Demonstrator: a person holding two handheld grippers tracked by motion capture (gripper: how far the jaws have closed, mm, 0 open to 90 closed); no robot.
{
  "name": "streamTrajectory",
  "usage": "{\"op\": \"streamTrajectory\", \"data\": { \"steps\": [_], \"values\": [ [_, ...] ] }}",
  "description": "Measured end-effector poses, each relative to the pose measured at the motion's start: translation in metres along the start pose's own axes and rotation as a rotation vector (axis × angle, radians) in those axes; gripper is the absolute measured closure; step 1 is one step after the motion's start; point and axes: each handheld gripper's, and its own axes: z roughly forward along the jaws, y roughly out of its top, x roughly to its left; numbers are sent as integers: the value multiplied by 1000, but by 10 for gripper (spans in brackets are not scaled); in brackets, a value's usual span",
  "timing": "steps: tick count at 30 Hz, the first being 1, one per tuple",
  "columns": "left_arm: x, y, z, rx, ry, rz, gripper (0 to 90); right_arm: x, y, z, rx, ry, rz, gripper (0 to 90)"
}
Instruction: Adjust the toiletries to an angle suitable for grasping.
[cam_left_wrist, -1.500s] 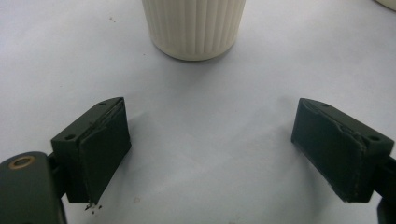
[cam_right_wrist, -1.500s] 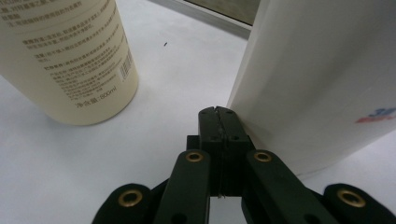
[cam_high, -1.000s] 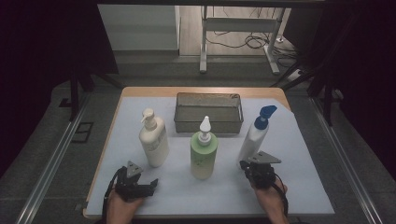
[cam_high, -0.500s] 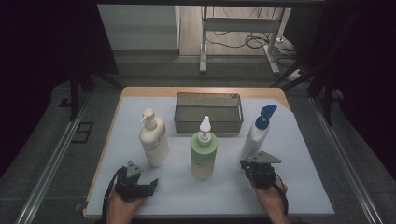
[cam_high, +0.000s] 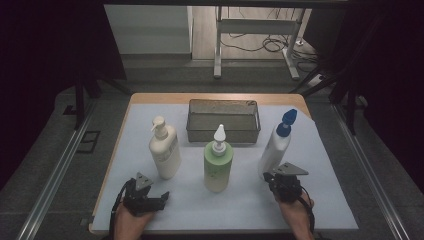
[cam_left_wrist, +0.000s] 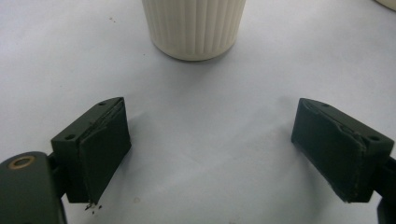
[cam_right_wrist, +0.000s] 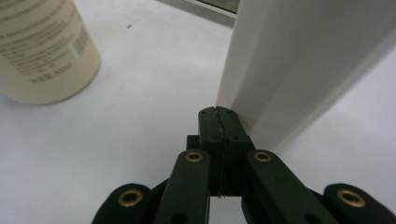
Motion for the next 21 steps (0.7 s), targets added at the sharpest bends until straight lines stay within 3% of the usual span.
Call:
{"op": "streamTrajectory", "data": {
  "steps": [21],
  "values": [
    [0, 0, 0, 0, -1, 0, 110, -40, -9, -5, 17, -59, 57, 886]
  ]
}}
